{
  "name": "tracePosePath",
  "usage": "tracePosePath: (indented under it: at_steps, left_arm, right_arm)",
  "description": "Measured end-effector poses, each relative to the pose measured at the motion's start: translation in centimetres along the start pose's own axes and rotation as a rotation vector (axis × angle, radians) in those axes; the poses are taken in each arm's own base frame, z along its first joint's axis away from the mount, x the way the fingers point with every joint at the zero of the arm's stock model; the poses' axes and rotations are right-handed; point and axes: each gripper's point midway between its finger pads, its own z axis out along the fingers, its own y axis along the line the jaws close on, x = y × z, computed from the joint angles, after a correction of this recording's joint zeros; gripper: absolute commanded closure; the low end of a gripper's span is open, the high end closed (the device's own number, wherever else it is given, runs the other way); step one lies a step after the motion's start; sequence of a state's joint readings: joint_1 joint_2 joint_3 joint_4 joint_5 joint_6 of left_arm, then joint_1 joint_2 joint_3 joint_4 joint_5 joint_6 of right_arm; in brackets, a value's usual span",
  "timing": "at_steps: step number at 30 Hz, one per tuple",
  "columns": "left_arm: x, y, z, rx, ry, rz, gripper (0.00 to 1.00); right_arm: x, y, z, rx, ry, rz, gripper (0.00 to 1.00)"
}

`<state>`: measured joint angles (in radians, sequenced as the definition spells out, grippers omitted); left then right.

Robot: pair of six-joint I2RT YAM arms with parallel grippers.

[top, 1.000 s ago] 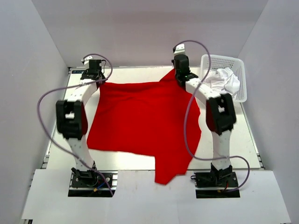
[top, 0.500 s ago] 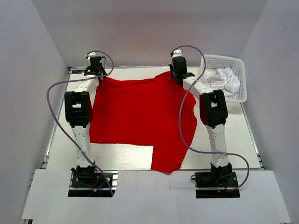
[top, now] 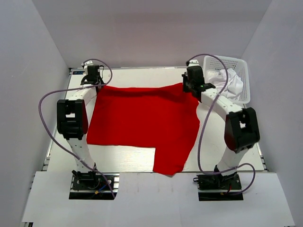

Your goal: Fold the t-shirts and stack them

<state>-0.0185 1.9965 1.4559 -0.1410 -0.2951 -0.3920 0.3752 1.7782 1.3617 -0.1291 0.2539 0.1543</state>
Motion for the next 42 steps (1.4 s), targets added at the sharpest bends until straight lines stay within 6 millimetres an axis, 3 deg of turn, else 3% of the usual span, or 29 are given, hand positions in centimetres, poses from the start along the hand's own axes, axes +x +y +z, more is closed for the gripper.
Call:
tracePosePath:
  at_steps: [3, 6, 13, 16, 17, 18, 19, 21, 23, 24, 25, 27, 34, 36, 39, 42]
  left_arm:
    - [-1.8, 0.4, -1.0, -0.007, -0.043, -0.016, 1.0]
    - [-2.2, 1.3, -1.8, -0.023, -0.058, -0.026, 1.0]
    - [2.9, 4.7, -3.9, -0.083, 0.04, -0.02, 0.95]
    - [5.8, 5.7, -4.2, -0.105, 0.113, -0.023, 0.62]
    - [6.9, 6.0, -4.3, -0.114, 0.141, -0.028, 0.38]
    - [7.9, 6.4, -4.5, -0.125, 0.171, -0.026, 0.2]
    - [8.9, 6.7, -4.8, -0.131, 0.198, -0.028, 0.04]
    - [10.5, 7.3, -5.3, -0.149, 0.248, -0.033, 0.0]
    - [11.0, 7.6, -5.9, -0.162, 0.273, -0.04, 0.0]
    - [10.8, 7.6, -6.2, -0.163, 0.274, -0.043, 0.0]
    - [10.4, 7.5, -6.6, -0.16, 0.269, -0.05, 0.0]
    - [8.7, 6.8, -7.1, -0.142, 0.243, -0.063, 0.0]
    - [0.2, 2.2, -7.2, 0.015, 0.084, -0.105, 0.0]
    - [-1.3, 0.5, -6.5, 0.074, 0.061, -0.108, 0.0]
    - [-1.3, -1.5, -4.1, 0.139, 0.079, -0.104, 0.0]
    - [1.1, -2.4, -1.0, 0.157, 0.147, -0.091, 0.0]
  right_arm:
    - [1.4, 0.1, -1.7, -0.022, 0.019, 0.011, 1.0]
    - [3.7, 0.1, -2.6, -0.034, 0.067, 0.015, 1.0]
    - [10.4, 0.7, -4.3, -0.055, 0.211, 0.043, 1.0]
    - [13.7, 1.2, -5.5, -0.08, 0.273, 0.072, 1.0]
    - [15.2, 1.5, -6.1, -0.088, 0.302, 0.084, 0.99]
    - [16.5, 1.8, -6.7, -0.102, 0.33, 0.098, 0.97]
    - [17.7, 2.2, -7.3, -0.116, 0.354, 0.111, 0.85]
    - [19.7, 2.7, -8.4, -0.14, 0.39, 0.13, 0.63]
    - [20.8, 3.0, -9.7, -0.158, 0.4, 0.135, 0.47]
    - [20.6, 3.1, -10.1, -0.163, 0.388, 0.139, 0.39]
    - [19.9, 3.0, -10.4, -0.167, 0.36, 0.143, 0.22]
    - [17.7, 3.0, -10.4, -0.163, 0.285, 0.148, 0.12]
    - [8.6, 2.8, -7.6, -0.072, 0.076, 0.159, 0.11]
    - [7.4, 2.8, -6.3, -0.042, 0.056, 0.162, 0.1]
    - [6.7, 3.1, -3.3, -0.011, 0.062, 0.163, 0.1]
    - [7.2, 3.1, -0.2, 0.02, 0.104, 0.166, 0.1]
